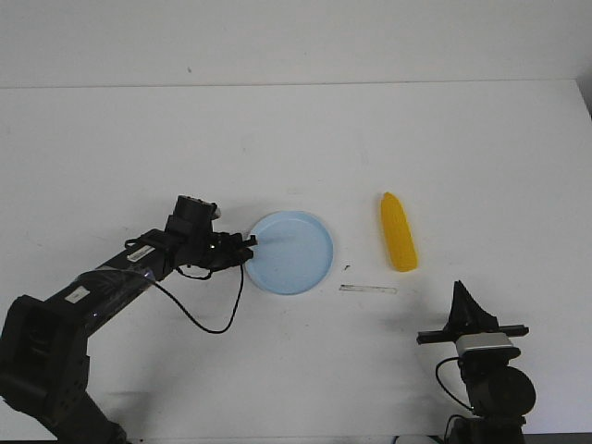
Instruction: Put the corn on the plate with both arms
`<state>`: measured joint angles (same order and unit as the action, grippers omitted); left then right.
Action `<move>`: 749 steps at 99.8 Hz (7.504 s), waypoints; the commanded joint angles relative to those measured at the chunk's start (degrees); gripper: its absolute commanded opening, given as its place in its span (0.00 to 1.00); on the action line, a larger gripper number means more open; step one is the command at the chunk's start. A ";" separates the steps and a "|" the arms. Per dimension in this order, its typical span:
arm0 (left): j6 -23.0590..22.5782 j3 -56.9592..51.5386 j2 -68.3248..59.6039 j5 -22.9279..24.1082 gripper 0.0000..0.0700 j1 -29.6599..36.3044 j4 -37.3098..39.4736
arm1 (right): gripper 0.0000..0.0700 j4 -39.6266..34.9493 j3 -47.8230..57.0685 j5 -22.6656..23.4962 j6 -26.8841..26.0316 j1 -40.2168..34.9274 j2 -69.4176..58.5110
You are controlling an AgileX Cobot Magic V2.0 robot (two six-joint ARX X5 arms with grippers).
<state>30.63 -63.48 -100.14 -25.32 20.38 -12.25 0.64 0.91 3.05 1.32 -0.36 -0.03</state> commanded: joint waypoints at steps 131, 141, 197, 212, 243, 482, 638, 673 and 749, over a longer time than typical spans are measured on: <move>-23.98 38.23 65.72 18.95 0.00 -15.82 25.92 | 0.02 0.66 -0.17 -0.02 0.04 -0.09 -0.04; -24.00 40.68 73.29 18.95 0.00 -17.44 23.04 | 0.02 0.66 -0.17 -0.02 0.04 -0.09 -0.04; -23.96 42.38 90.53 19.56 0.00 -21.51 16.61 | 0.02 0.66 -0.17 -0.04 0.04 -0.09 -0.02; -23.93 42.38 90.53 19.54 0.00 -21.49 16.50 | 0.02 0.66 -0.17 -0.02 0.04 -0.09 -0.04; -23.93 42.38 90.53 19.54 0.00 -21.49 16.50 | 0.02 0.66 -0.17 -0.02 0.04 -0.09 -0.04; -23.93 42.38 90.53 19.54 0.00 -21.49 16.50 | 0.01 -10.62 47.58 4.44 -9.84 -3.45 -67.34; -23.93 42.38 90.53 19.54 0.00 -21.49 16.52 | 0.79 -42.56 73.94 -4.66 -11.30 -11.76 -99.08; -23.93 42.38 90.53 19.54 0.00 -21.49 16.52 | 0.76 -40.00 72.91 -3.52 -11.32 -10.80 -99.60; -23.93 42.38 90.53 19.54 0.00 -21.49 16.52 | 0.45 -40.96 72.91 -1.55 -11.39 -10.56 -101.35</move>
<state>6.98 -20.84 -9.69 -5.91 -1.02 3.42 -40.62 73.23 1.48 -10.46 -10.81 -100.22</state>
